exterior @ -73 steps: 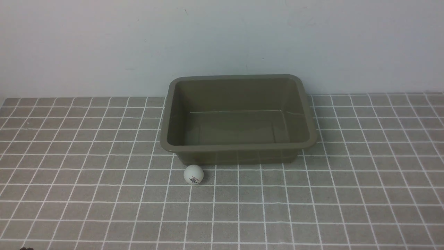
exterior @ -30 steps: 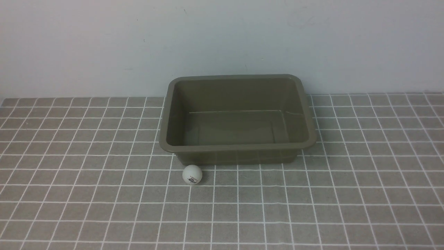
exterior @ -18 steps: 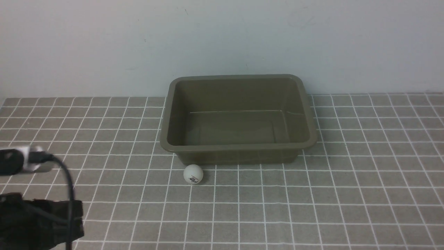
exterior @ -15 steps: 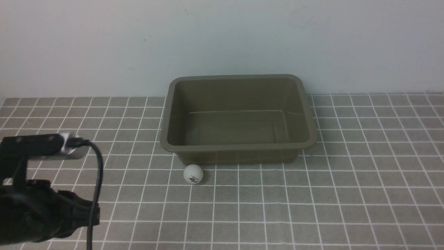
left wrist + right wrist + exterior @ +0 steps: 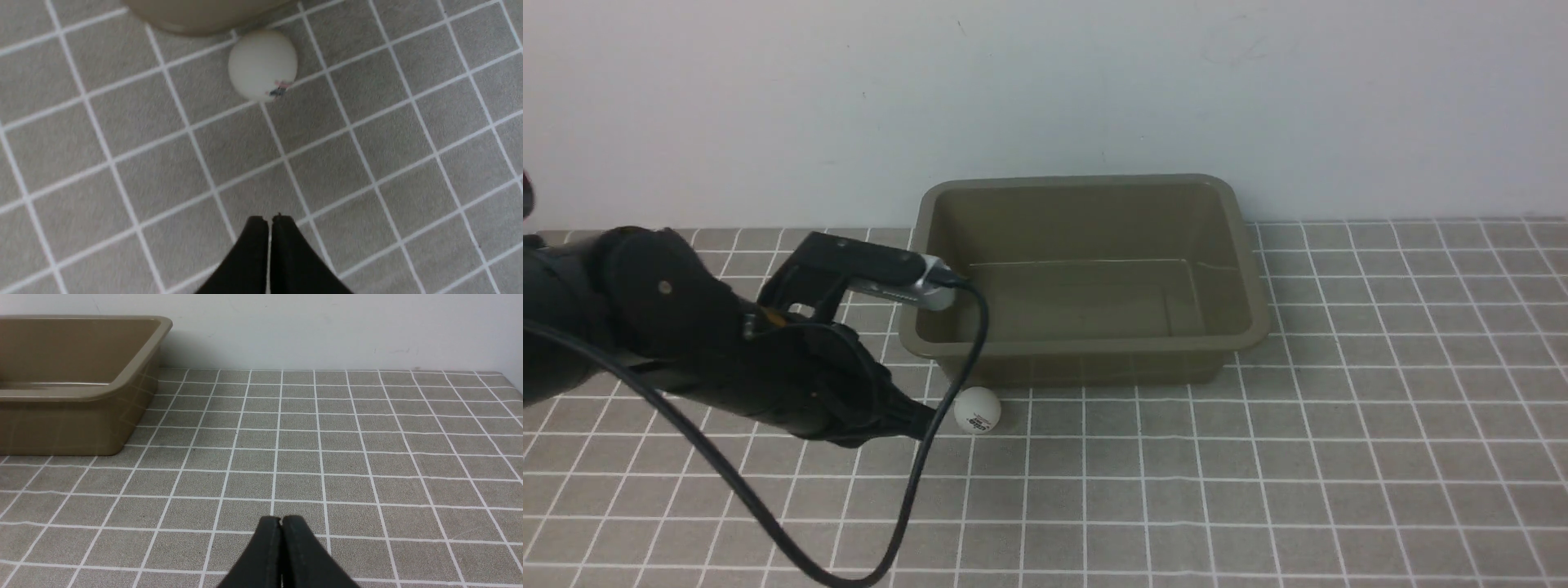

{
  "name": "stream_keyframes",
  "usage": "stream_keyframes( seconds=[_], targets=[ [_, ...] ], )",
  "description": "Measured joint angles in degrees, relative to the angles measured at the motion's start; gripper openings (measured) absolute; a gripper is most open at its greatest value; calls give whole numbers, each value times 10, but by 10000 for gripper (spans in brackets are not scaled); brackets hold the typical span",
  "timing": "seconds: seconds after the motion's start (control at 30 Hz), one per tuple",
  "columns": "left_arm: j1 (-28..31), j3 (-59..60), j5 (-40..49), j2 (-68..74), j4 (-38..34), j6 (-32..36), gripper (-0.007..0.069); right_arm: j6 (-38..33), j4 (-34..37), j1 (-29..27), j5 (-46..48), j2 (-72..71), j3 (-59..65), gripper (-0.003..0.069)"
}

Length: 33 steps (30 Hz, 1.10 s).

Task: Put the table tennis balls into the box on the grey coffee tablecloth.
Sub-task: 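Reach for and grasp a ping pong ball on the table beside the basket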

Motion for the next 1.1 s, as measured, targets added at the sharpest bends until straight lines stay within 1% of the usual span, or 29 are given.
stream_keyframes(
  seconds=[0.2,0.37,0.4,0.43,0.47,0.6,0.63,0.67,0.7,0.73,0.83,0.97,1.03,1.07,1.1],
  targets=[
    [-35,-52,-7,78,32,2,2,0,0,0,0,0,0,-15],
    [-48,-93,-13,141,54,2,108,0,0,0,0,0,0,-15],
    [-48,-98,-17,150,55,2,146,0,0,0,0,0,0,-15],
    [-48,-101,-35,168,58,2,229,0,0,0,0,0,0,-15],
    [-48,-102,-43,176,58,2,279,0,0,0,0,0,0,-15],
    [-48,-103,-72,194,58,2,451,0,0,0,0,0,0,-15],
    [-48,-103,-76,195,58,2,473,0,0,0,0,0,0,-15],
    [-48,-103,-77,196,58,2,479,0,0,0,0,0,0,-15],
    [-48,-104,-88,201,58,2,522,0,0,0,0,0,0,-15],
    [-48,-104,-95,204,58,2,536,0,0,0,0,0,0,-15],
    [-48,-104,-110,213,53,2,552,0,0,0,0,0,0,-15],
    [-48,-105,-124,224,44,2,531,0,0,0,0,0,0,-15],
    [-48,-105,-130,233,42,2,452,0,0,0,0,0,0,-15],
    [-48,-105,-130,233,42,2,426,0,0,0,0,0,0,-15],
    [-48,-105,-128,234,42,2,374,0,0,0,0,0,0,-15]
  ],
)
